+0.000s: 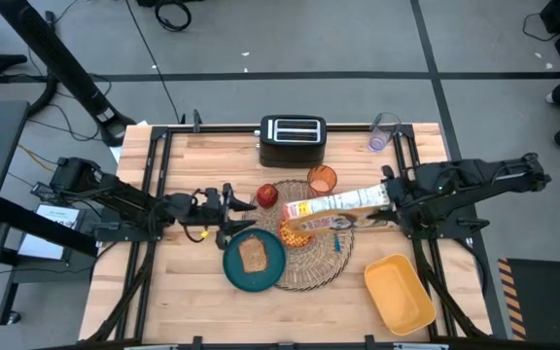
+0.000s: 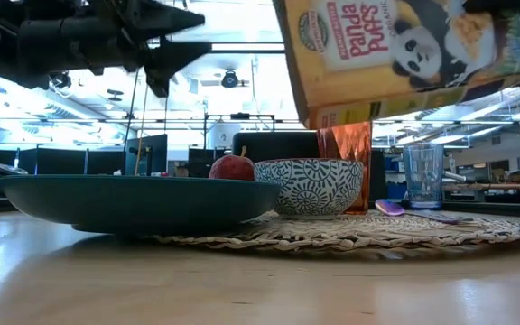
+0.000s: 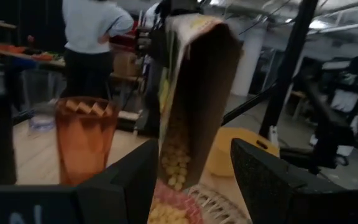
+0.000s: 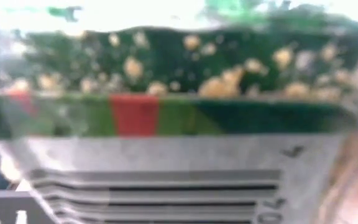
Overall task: Arrange a breakfast setting
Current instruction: Pour the cereal from the yellow cereal box into the red bowl
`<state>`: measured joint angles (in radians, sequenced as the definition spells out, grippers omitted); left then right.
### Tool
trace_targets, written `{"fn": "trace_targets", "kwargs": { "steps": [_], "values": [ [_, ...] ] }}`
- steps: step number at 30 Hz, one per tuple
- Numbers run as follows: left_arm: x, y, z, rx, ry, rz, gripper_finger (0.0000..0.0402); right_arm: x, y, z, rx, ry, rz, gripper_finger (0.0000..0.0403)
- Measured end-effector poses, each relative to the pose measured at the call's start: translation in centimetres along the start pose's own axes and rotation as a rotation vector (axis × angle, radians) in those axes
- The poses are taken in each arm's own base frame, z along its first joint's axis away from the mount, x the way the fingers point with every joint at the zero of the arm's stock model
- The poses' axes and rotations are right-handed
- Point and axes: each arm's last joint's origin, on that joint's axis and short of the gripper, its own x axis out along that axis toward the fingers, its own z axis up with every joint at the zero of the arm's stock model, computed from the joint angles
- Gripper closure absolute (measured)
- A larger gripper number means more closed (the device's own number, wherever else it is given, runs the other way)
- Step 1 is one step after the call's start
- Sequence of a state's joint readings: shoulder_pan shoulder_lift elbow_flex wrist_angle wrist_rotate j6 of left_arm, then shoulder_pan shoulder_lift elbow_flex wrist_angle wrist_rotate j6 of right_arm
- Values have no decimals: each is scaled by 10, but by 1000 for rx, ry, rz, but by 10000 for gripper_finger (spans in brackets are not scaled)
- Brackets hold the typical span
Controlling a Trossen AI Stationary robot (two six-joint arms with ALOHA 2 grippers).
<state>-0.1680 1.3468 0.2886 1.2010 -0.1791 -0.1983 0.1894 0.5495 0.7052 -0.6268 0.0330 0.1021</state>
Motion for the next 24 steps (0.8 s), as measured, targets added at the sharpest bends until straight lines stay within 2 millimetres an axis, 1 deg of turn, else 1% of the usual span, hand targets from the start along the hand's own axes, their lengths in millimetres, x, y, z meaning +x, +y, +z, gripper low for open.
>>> {"fn": "trace_targets", "kwargs": {
  "steps": [10,14,18,24],
  "values": [
    [-2,-6,20,30,-195,-103,191,-27,-1,-9,0,-62,40,172],
    [-3,-7,28,54,-273,-121,191,-35,-2,-20,0,-131,67,172],
    [7,-13,42,107,-341,-166,191,-41,-3,-32,7,-183,75,172],
    [25,-21,67,186,-422,-170,191,-54,-3,-37,-24,-319,102,172]
  ]
}}
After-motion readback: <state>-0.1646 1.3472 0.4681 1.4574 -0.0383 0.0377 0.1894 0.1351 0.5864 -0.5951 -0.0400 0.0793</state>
